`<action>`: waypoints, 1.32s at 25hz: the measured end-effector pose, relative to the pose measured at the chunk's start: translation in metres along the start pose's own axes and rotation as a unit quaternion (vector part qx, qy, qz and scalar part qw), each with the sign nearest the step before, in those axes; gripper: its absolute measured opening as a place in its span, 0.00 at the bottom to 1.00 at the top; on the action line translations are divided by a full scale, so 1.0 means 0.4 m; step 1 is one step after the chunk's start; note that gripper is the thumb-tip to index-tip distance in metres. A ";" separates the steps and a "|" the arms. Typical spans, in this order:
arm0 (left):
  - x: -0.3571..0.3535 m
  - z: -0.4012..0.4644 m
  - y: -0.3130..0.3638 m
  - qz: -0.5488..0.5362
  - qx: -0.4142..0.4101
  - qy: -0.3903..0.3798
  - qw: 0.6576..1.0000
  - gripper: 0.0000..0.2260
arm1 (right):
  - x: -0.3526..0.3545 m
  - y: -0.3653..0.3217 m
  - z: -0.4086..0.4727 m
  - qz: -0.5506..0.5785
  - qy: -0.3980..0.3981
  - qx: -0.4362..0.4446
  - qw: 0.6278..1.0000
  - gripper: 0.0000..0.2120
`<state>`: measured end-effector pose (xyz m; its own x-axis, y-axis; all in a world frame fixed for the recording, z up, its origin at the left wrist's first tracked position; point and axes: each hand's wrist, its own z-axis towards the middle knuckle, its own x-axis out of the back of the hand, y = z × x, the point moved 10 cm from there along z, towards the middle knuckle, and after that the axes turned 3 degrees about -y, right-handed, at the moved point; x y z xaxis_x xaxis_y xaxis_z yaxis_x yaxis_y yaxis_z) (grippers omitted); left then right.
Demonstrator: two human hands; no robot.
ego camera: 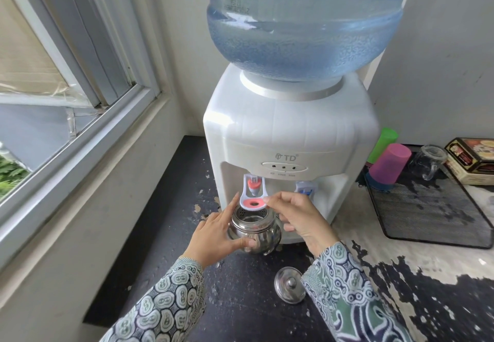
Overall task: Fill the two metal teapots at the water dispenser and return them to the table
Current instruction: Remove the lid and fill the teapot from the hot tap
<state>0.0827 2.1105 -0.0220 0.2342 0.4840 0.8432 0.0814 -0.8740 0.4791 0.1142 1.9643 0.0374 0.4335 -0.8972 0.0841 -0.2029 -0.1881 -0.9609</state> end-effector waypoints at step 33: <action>-0.068 -0.127 -0.023 -0.060 -0.044 0.125 0.989 0.43 | -0.044 0.198 -0.089 -0.282 0.081 0.022 0.956 0.21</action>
<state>0.0265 2.1076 -0.0370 -0.0190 0.5892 0.8078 0.0070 -0.8078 0.5894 0.0593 1.9510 -0.0308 0.3202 -0.7090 0.6284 0.0616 -0.6463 -0.7606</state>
